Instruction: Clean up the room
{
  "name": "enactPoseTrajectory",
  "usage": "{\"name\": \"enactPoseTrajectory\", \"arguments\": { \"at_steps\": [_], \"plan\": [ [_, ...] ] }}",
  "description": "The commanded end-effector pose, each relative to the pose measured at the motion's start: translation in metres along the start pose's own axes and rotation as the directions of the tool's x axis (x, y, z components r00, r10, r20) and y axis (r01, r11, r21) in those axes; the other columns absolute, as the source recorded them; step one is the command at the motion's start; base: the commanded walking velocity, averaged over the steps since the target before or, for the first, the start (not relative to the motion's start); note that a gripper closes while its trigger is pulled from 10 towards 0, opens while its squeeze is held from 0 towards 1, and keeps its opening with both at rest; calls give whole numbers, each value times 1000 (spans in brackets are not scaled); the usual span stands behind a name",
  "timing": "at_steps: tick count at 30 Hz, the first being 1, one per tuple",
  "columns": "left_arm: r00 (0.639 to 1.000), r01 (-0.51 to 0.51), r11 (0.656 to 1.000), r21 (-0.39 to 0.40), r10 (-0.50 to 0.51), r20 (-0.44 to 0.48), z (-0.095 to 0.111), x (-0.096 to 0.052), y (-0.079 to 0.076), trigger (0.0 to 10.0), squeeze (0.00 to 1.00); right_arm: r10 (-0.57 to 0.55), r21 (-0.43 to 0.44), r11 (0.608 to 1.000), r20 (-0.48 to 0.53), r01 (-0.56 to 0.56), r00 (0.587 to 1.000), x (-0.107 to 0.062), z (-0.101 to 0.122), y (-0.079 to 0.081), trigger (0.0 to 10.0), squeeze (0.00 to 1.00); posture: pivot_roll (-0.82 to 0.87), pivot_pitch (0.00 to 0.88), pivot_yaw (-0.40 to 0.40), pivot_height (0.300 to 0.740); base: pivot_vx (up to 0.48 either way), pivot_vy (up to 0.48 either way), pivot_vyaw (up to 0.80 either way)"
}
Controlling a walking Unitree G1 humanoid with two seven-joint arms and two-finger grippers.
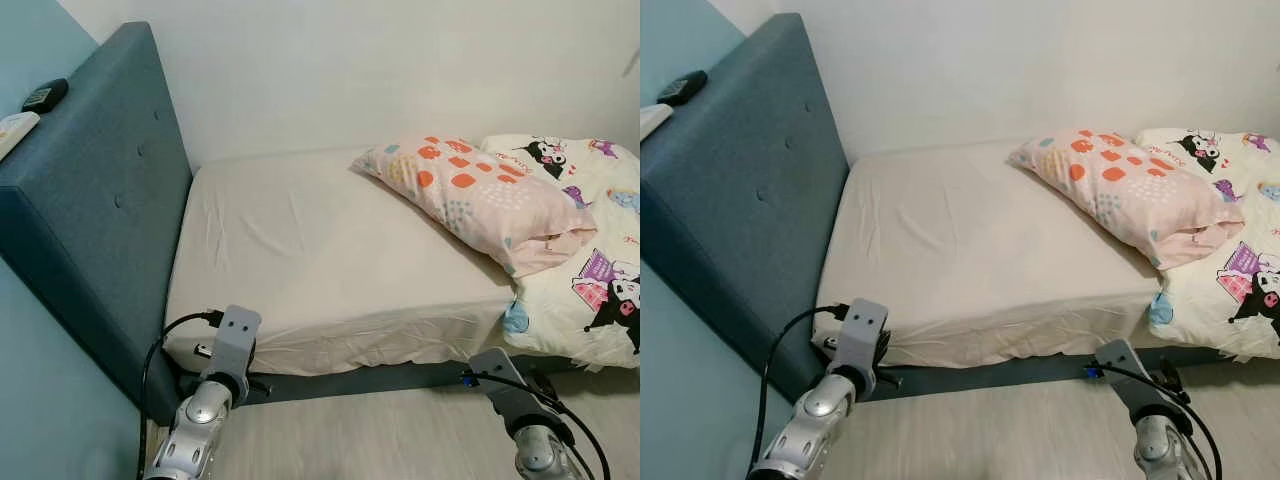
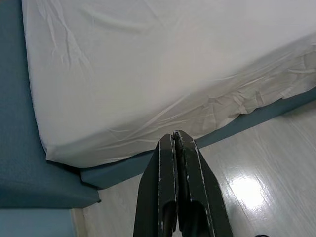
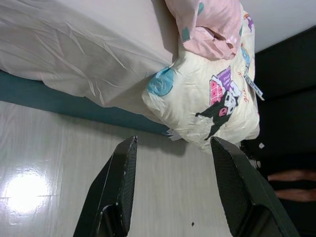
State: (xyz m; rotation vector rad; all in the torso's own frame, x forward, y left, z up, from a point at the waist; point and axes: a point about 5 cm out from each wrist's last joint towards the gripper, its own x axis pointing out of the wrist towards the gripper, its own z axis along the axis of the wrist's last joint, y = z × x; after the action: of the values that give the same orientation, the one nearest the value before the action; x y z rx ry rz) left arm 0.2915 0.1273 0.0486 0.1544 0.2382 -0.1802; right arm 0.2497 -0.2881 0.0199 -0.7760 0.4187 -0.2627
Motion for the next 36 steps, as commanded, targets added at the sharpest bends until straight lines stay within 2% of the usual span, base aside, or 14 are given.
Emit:
{"name": "enactPoseTrajectory", "arguments": {
  "at_steps": [1,18,36],
  "plan": [
    [1000,0,1000,-11,0,-20,-4,0,-1,10000,0,12,12,1000,-9,-12,1000,-1,-3,3,10000,0,27,84,-2,740,0,0,0],
    [999,-26,1000,0,26,-27,-4,2,12,10000,0,21,21,1000,-11,-20,1000,2,-3,2,10000,0,33,72,-7,740,0,0,0],
    [999,-17,1000,9,17,-40,-5,5,12,10000,0,23,22,1000,-11,-22,1000,7,0,2,10000,0,42,59,0,740,0,0,0]
  ]
}}
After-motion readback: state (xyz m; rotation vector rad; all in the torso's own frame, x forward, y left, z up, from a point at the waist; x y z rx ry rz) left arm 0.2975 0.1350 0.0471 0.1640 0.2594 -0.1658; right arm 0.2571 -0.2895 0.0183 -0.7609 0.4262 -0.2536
